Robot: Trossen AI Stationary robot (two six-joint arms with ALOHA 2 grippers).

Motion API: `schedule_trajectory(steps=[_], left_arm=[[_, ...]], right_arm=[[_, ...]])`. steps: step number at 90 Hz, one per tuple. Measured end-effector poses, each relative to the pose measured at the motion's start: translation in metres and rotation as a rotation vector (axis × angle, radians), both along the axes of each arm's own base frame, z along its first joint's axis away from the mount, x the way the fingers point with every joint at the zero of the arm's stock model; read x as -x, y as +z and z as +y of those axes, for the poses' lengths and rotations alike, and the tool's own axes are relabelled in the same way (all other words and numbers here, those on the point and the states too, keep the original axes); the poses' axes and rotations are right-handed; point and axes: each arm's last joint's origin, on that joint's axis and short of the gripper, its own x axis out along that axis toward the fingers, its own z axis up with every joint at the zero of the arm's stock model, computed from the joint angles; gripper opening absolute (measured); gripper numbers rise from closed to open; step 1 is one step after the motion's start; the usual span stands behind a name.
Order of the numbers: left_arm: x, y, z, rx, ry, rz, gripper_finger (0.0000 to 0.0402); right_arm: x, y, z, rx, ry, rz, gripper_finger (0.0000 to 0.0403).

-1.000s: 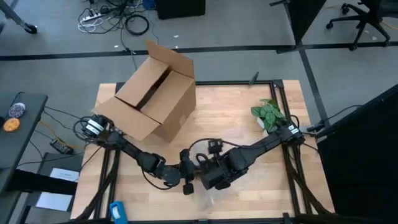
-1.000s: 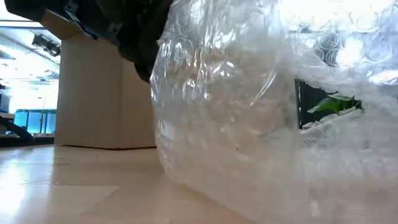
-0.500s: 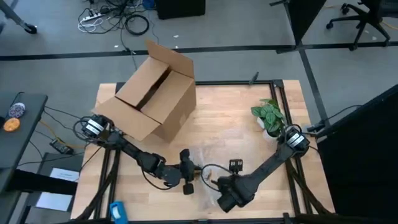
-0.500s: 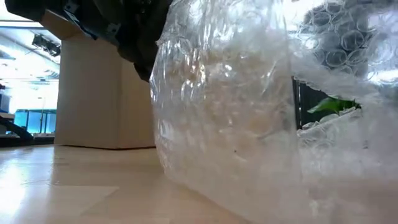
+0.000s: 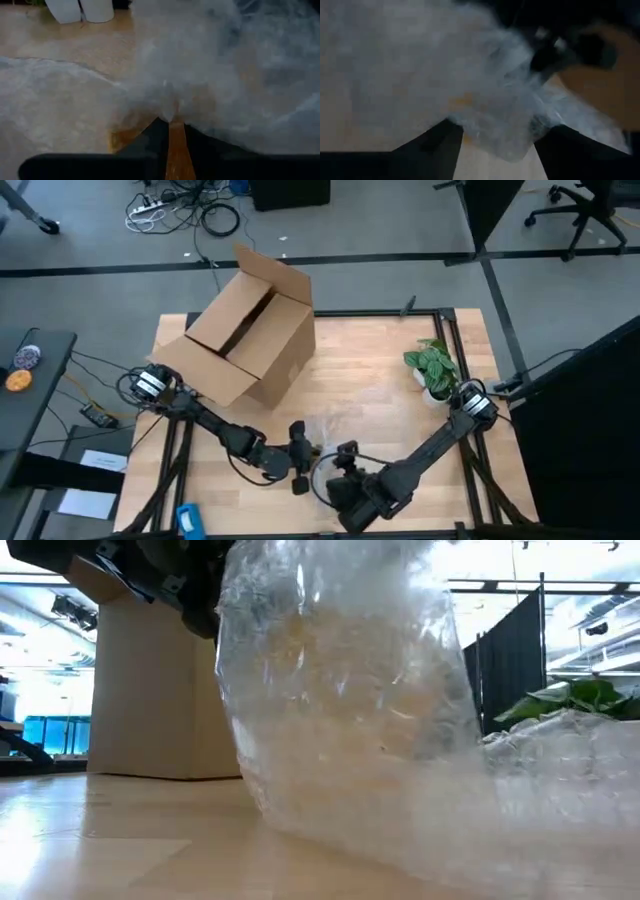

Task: Wrap mug
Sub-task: Wrap the yellow mug with the bubble wrap

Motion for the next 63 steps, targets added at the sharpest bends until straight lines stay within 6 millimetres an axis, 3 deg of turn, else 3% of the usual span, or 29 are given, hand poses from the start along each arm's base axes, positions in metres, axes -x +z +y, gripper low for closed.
schedule_trajectory(steps=[21, 44, 63], left_arm=[[0.003, 0.0, -0.005, -0.04, -0.026, 0.0, 0.0048], [0.017, 0.006, -0.016, -0.214, 0.02, -0.023, 0.0048], [0.028, 0.015, -0.023, -0.262, 0.021, -0.035, 0.0048]], right_arm=[[-0.023, -0.001, -0.03, -0.051, 0.076, 0.101, 0.0131], [-0.04, -0.008, -0.057, -0.159, 0.175, 0.226, 0.0015], [-0.05, -0.018, -0.073, -0.257, 0.186, 0.296, 0.0013]])
